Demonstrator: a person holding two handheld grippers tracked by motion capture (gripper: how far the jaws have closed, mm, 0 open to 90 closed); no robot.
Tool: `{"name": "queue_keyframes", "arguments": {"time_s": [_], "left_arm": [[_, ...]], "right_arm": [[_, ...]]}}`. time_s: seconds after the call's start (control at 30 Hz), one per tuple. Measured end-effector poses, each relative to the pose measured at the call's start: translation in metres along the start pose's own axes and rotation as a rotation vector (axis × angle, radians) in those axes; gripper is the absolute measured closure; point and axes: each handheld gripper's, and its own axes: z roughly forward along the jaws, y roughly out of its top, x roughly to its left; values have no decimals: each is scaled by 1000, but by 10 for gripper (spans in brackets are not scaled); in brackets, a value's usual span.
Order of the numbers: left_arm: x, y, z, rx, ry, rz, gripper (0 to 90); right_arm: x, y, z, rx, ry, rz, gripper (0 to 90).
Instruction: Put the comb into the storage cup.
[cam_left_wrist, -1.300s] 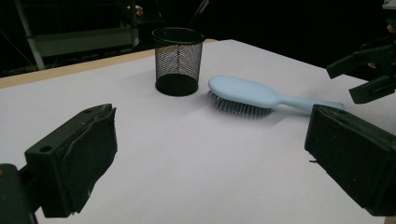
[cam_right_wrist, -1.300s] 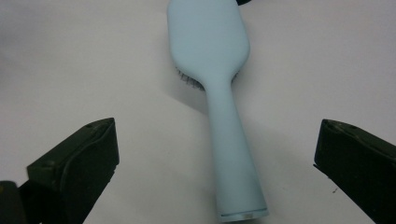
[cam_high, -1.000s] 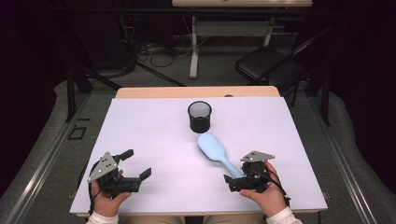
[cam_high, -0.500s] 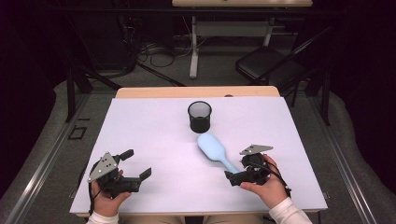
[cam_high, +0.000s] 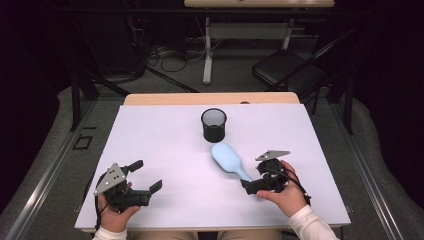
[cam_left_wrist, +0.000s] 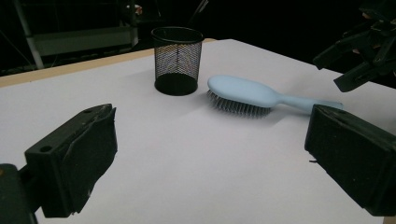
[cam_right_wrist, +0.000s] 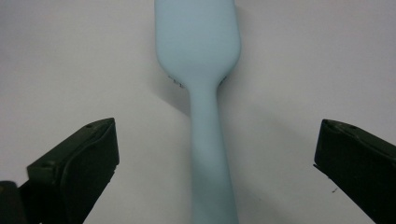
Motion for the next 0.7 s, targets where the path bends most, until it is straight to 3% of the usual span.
{"name": "queue_keyframes", "arguments": {"time_s": [0.7], "left_arm": [[1,0,0,1,-3,1,23]], "right_arm": [[2,23,27,87,4,-43,0]]}}
